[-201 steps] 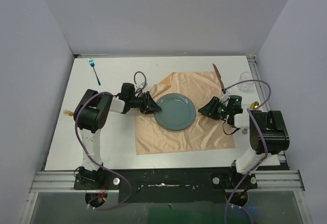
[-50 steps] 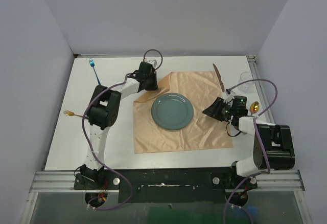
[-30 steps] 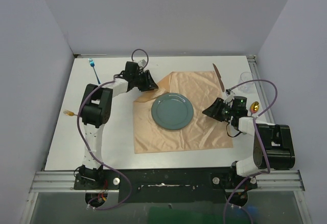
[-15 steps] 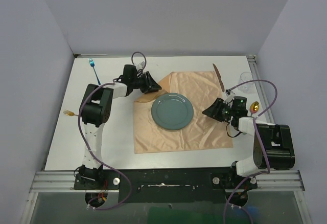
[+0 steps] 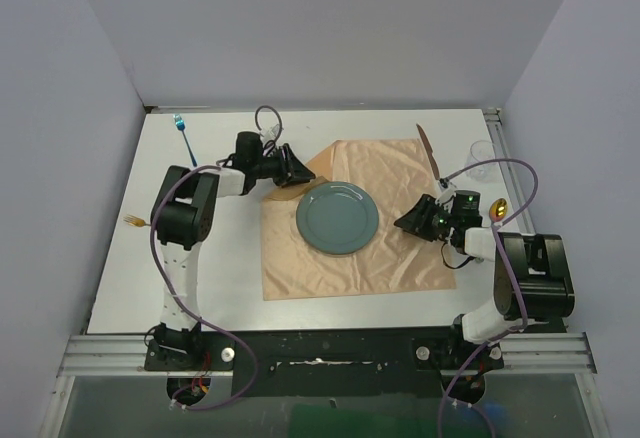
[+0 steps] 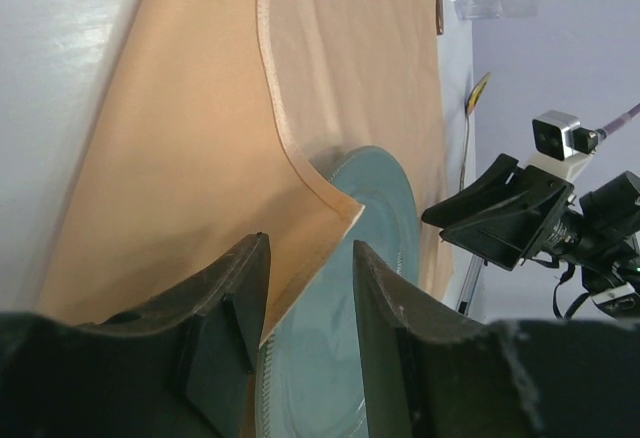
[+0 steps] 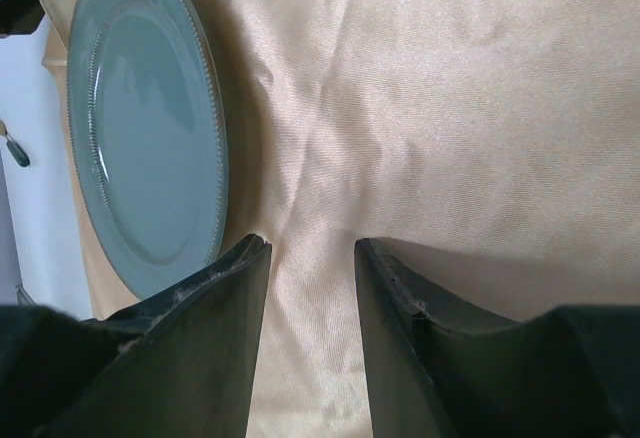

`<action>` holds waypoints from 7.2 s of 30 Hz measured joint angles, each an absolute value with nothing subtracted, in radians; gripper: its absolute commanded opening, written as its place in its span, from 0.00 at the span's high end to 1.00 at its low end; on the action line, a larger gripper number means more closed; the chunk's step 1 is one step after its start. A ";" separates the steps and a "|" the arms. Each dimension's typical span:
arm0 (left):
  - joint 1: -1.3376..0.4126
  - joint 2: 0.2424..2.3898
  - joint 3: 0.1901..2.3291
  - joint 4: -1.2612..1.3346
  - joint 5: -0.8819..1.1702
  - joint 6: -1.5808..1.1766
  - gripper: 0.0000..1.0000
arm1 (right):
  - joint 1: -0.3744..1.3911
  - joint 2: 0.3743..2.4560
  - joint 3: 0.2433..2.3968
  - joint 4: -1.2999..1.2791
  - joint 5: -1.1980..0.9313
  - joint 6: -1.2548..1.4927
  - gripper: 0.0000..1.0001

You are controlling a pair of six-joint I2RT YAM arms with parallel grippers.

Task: Set the dinner table for one person
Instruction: Adjust the napkin at the center of the board.

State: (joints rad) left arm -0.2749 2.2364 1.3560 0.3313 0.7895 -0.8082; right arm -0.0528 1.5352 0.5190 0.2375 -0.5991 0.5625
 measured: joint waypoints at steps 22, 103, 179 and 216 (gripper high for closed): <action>-0.293 2.146 1.354 0.348 0.827 -0.786 0.64 | -0.053 1.584 0.518 0.306 -0.648 0.603 0.60; -0.377 2.269 1.602 -0.075 0.660 -0.444 0.64 | -0.053 1.520 0.504 0.257 -0.648 0.606 0.59; -0.358 2.101 1.444 -0.093 0.393 -0.413 0.63 | -0.005 1.560 0.506 0.267 -0.642 0.618 0.59; -0.414 2.054 1.419 -0.022 0.464 -0.353 0.62 | 0.028 1.590 0.535 0.276 -0.643 0.632 0.59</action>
